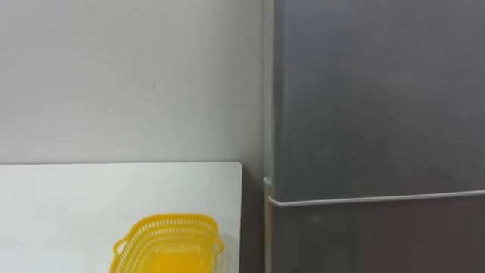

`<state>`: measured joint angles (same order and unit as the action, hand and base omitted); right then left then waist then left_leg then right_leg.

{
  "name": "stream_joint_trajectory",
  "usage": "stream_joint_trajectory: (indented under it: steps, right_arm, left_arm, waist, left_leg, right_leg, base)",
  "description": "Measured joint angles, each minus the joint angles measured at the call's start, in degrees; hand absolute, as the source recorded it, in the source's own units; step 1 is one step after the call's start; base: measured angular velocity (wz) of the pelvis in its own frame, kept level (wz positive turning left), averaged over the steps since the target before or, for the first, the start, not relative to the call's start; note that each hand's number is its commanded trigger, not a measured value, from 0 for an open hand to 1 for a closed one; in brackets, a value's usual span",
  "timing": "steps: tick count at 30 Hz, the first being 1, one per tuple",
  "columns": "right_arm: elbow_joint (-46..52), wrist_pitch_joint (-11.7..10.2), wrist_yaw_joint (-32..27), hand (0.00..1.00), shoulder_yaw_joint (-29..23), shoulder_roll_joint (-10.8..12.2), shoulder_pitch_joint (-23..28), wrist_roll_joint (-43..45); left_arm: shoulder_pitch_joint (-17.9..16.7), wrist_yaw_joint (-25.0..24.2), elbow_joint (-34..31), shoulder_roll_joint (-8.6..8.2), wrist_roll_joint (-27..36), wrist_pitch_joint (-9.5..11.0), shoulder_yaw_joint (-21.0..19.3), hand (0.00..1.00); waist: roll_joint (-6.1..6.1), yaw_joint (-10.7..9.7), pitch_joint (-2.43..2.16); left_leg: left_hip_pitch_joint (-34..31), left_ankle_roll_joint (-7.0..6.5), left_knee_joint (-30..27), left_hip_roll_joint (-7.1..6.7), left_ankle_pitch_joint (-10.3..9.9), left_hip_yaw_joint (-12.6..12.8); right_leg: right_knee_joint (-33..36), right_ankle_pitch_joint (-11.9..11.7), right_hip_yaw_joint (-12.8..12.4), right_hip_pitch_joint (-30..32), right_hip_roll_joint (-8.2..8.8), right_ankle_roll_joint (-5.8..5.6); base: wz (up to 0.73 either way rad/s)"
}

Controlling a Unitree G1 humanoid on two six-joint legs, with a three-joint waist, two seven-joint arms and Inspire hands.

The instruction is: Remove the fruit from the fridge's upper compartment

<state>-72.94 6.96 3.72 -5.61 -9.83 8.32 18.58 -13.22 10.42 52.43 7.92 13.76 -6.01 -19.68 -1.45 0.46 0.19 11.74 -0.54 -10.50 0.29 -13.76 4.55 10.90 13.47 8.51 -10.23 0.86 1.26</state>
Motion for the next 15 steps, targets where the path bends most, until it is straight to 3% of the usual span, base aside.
stream_joint_trajectory:
  steps: [3,8,15]
  right_arm:
    - [0.06,0.10,0.05,0.00,-0.32,0.00,0.44,0.00]
    - [1.85,-0.01,-0.03,0.00,-0.31,0.04,1.67,0.03]
    - [4.20,-1.51,-1.50,0.00,-0.84,0.07,2.01,2.18]
  left_arm:
    - [0.40,3.65,-2.45,0.04,1.74,1.42,-1.61,0.00]
    - [0.27,9.28,-6.68,0.01,5.13,2.38,-3.67,0.00]
    - [-0.25,19.78,-22.26,-0.09,6.72,5.86,-5.50,0.00]
  waist:
    - [-0.51,0.06,-0.06]
    - [-0.17,1.06,-0.35]
    - [0.62,1.75,-0.63]
  left_leg:
    - [-0.10,0.00,0.62,0.08,0.00,-0.01]
    - [0.00,-0.01,0.98,-0.02,0.01,0.02]
    - [-0.02,-0.01,0.98,-0.02,0.01,-0.08]
  right_leg:
    - [-0.04,0.00,-0.10,0.49,-0.11,0.00]
    - [0.84,-0.03,-0.54,1.27,-0.12,-0.04]
    - [0.86,-0.04,-0.39,1.15,-0.14,-0.06]
  base:
    - [0.00]
    - [-0.05]
    - [0.01]
